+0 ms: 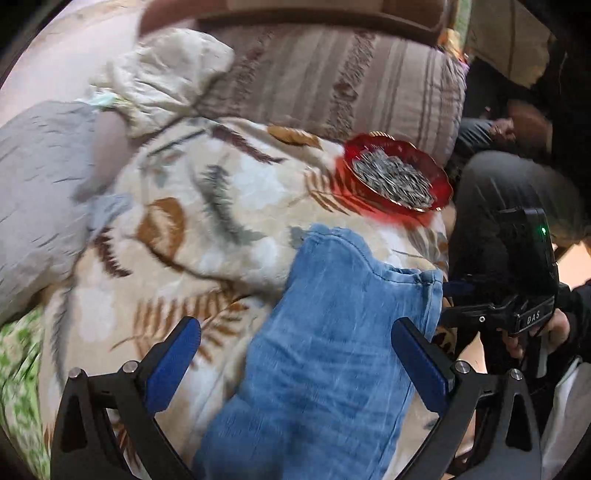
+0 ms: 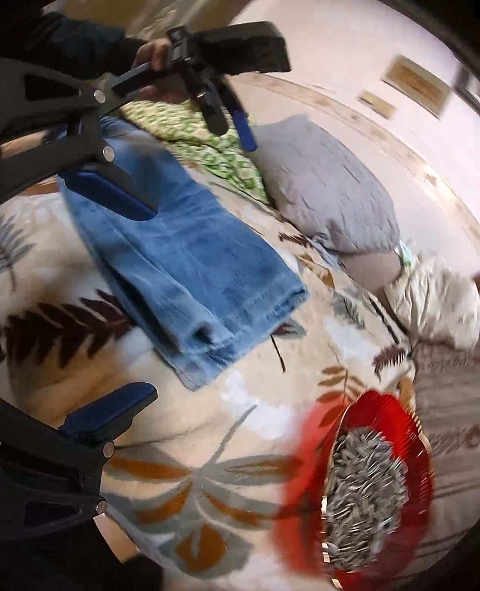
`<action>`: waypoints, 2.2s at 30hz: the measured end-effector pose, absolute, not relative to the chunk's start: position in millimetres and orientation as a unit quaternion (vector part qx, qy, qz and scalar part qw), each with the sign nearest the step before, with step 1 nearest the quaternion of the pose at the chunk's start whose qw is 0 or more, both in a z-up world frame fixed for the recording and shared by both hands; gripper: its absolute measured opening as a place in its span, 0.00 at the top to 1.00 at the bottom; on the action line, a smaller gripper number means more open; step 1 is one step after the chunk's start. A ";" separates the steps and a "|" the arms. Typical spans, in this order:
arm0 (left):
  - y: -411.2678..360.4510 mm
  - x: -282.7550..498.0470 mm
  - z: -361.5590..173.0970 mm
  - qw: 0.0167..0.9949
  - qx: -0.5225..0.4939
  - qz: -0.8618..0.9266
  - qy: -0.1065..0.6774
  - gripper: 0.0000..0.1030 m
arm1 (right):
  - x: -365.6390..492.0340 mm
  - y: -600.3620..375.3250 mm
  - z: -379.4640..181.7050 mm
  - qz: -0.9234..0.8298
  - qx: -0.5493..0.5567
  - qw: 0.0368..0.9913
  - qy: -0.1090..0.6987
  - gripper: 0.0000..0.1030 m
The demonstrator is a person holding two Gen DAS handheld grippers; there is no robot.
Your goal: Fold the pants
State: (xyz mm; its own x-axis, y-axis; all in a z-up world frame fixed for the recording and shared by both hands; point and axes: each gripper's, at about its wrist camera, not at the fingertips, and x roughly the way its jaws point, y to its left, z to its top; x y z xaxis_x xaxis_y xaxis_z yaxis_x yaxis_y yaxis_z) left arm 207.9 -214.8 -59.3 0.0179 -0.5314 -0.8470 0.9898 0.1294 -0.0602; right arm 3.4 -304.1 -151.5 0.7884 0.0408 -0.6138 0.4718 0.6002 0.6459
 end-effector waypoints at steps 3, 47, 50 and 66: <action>-237.7 205.7 -68.9 0.622 0.321 -0.604 0.381 0.01 | 11.1 -310.4 -163.5 -0.123 0.446 0.838 0.290 0.12; -396.2 223.5 -101.4 0.538 0.358 -0.637 0.420 0.86 | 41.2 -355.1 -134.3 -0.205 0.358 0.879 0.238 0.85; -408.3 229.0 -135.1 0.523 0.374 -0.619 0.451 0.86 | 47.8 -362.3 -147.6 -0.217 0.361 0.865 0.273 0.85; -343.4 237.1 -54.5 0.575 0.288 -0.649 0.407 0.86 | 44.5 -318.5 -94.6 -0.209 0.250 0.915 0.238 0.85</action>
State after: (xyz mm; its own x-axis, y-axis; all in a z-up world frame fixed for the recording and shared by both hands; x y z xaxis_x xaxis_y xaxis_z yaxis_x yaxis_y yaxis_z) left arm 237.1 -343.4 -54.5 -0.1734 -0.5118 -0.8414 0.9804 -0.0089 -0.1967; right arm 44.5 -318.5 -94.6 0.7996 -0.2643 -0.5393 0.5017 0.7875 0.3579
